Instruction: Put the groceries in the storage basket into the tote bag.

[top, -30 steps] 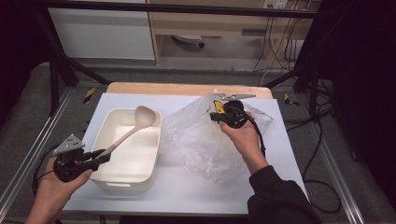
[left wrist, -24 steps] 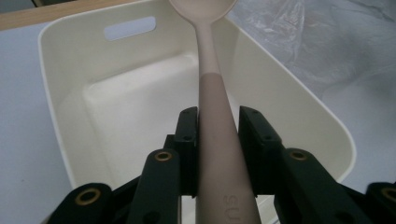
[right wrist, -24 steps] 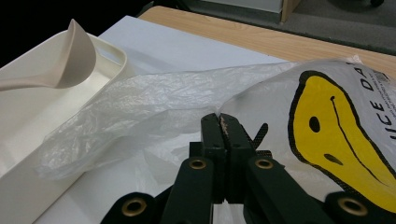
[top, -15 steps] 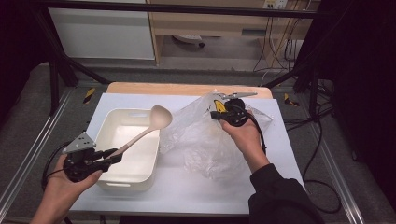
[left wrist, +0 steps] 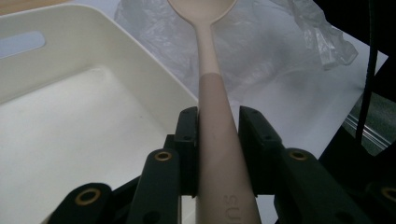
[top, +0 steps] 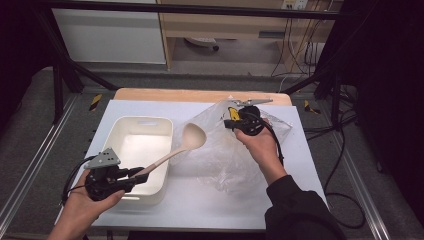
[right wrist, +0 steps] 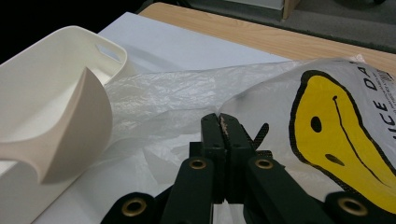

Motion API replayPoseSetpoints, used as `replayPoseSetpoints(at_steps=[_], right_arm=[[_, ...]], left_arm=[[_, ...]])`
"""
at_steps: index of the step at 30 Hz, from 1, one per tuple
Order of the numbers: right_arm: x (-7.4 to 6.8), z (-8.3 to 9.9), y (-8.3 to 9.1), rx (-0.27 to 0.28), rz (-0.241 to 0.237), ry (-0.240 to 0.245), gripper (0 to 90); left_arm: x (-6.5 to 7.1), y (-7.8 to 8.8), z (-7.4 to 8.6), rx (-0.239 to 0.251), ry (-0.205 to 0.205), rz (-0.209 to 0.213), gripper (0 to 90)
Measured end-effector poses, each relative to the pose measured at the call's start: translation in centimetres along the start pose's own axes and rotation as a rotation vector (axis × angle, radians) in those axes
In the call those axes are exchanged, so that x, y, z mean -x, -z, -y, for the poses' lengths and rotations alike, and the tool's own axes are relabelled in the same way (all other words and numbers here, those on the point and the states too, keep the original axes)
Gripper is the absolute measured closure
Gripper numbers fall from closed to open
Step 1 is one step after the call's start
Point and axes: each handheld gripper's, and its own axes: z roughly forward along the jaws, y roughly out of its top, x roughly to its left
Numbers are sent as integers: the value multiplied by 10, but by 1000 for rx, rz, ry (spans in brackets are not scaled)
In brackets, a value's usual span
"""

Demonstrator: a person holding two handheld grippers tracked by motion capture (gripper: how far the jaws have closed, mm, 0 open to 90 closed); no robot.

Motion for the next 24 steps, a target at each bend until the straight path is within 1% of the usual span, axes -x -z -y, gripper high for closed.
replayPoseSetpoints(at_steps=[3,6,8,10,14,15,20,24], right_arm=[[0,0,-1,2,0,3,900],[-1,-1,0,1,0,6,900],[-1,-1,-1,3,-3,6,900],[-2,-1,-1,1,-3,5,900],[-3,-1,1,11,-3,8,900],[-3,-1,1,18,-4,8,900],[-5,-3,2,15,1,11,900],[-5,-3,1,13,4,10,900]], left_arm=[[5,-5,-1,-6,-8,16,695],[10,-11,0,-15,-17,23,695],[12,-16,0,-27,-19,32,695],[13,-22,1,-32,-15,32,695],[18,-32,1,-47,-26,48,695],[20,-34,1,-47,-23,53,695],[28,-44,-1,-50,-30,65,695],[34,-47,-1,-51,-38,76,695]])
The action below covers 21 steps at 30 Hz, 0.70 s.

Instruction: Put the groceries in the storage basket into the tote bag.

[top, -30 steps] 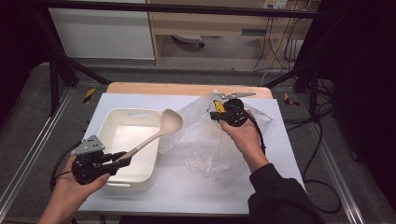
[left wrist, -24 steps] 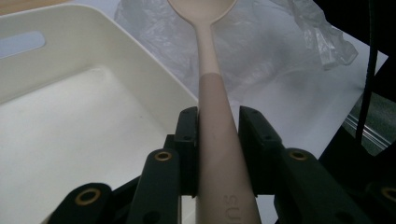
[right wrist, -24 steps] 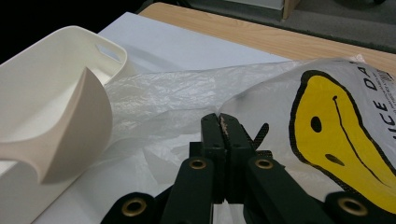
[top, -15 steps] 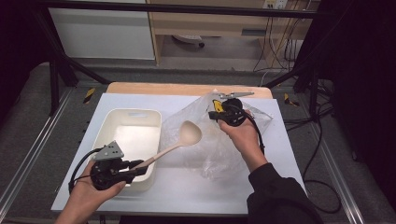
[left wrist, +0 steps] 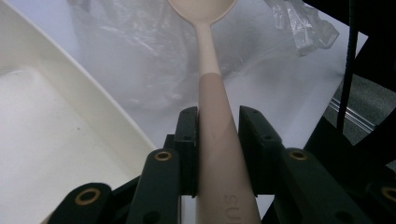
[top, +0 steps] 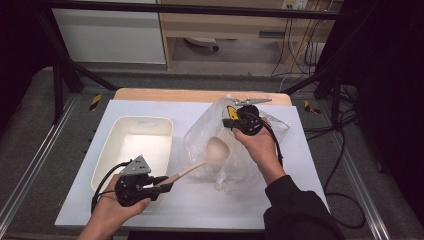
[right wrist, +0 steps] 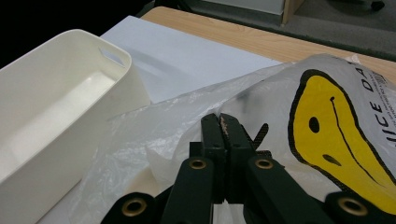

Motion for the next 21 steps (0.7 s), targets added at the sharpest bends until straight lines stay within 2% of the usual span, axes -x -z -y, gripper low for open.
replayPoseSetpoints(at_steps=[5,10,13,17,21], right_arm=[[2,0,-1,1,4,-2,900],[0,0,0,3,-1,-1,900],[-1,0,2,8,-1,1,900],[-3,-1,4,12,-5,4,900],[-4,-1,6,22,-5,1,900]], left_arm=[[9,-5,-2,-8,-16,8,695],[13,-20,-7,-37,-31,-24,695],[15,-31,-11,-50,-63,-68,695],[12,-48,-16,-45,-58,-86,695],[14,-65,-22,-39,-71,-123,695]])
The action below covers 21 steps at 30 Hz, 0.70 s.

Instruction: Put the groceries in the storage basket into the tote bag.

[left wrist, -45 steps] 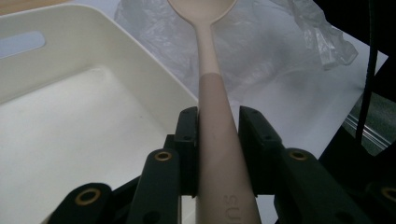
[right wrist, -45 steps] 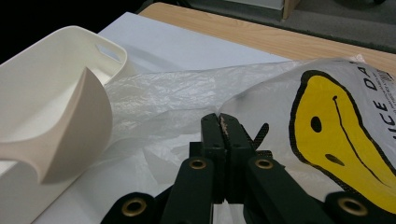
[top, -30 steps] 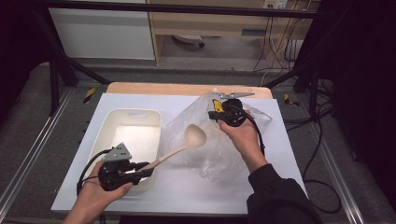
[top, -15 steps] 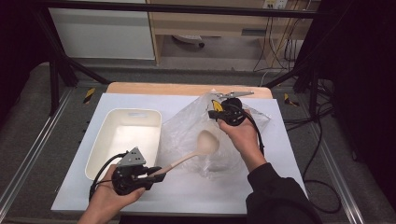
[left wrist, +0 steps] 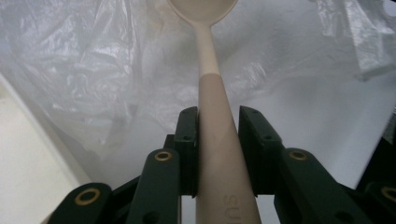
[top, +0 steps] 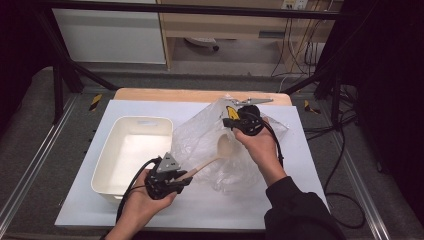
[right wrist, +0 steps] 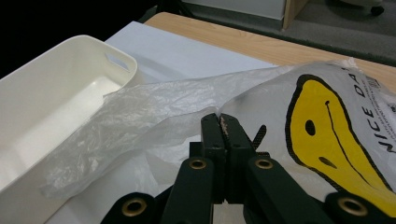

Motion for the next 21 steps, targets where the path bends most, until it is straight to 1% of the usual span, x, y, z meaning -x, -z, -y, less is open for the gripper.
replayPoseSetpoints(at_steps=[6,10,14,18,21], right_arm=[[-1,-1,4,16,-4,2,900],[0,-1,6,17,-6,-1,900],[-1,-1,6,15,-9,-2,900],[-2,-1,7,18,-12,0,900],[-2,-1,7,25,-22,-8,900]], left_arm=[[9,-19,-10,9,2,3,695],[15,-30,-17,12,-6,-27,695],[16,-42,-21,19,14,-34,695],[20,-55,-26,39,11,-69,695],[18,-67,-29,70,41,-58,695]])
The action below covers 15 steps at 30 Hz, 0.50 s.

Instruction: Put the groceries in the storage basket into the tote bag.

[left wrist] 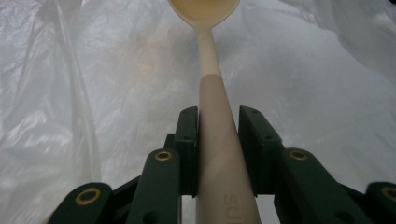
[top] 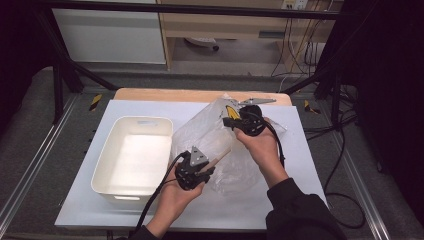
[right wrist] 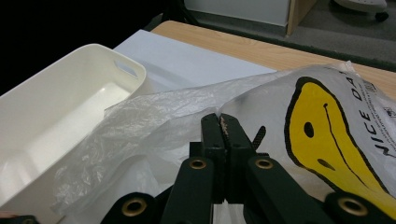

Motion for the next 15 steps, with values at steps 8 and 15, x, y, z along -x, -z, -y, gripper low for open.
replayPoseSetpoints(at_steps=[8,15], right_arm=[[-2,1,0,2,-9,7,900],[-2,1,1,0,-11,10,900]], left_arm=[[-2,-29,2,23,18,-26,696],[-2,-44,1,34,15,-34,696]])
